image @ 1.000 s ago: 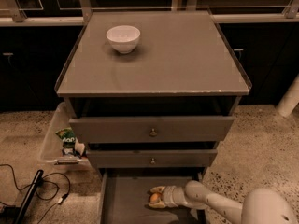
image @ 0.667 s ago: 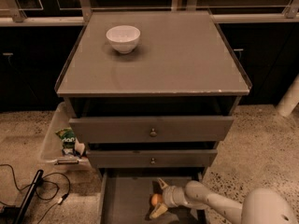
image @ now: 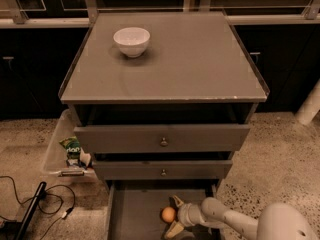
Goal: Pick orange from bottom drawer and place on counter
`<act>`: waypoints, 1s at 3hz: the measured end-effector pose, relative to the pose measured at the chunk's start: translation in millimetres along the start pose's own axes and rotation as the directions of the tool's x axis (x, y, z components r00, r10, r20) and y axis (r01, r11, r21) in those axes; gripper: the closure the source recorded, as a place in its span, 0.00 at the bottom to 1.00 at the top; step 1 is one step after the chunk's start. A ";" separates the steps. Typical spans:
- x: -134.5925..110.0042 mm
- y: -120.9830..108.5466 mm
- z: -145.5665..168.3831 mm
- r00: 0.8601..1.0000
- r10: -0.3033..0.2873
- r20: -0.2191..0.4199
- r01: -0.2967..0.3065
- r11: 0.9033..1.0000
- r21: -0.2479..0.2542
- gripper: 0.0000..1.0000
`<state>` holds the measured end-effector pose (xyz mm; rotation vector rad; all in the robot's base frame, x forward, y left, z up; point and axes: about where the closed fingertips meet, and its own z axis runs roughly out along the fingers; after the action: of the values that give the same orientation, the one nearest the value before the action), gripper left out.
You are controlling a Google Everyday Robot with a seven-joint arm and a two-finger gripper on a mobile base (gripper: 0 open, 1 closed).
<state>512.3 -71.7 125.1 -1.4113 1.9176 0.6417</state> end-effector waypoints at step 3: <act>26.2 9.3 -5.8 0.999 0.028 -0.031 -0.028 1.000 0.002 0.42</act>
Offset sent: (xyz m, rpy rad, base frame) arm -0.0127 -0.0150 -0.0133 -0.0198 0.0238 -0.0168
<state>497.0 -89.6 109.3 -1.4033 1.9650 0.6349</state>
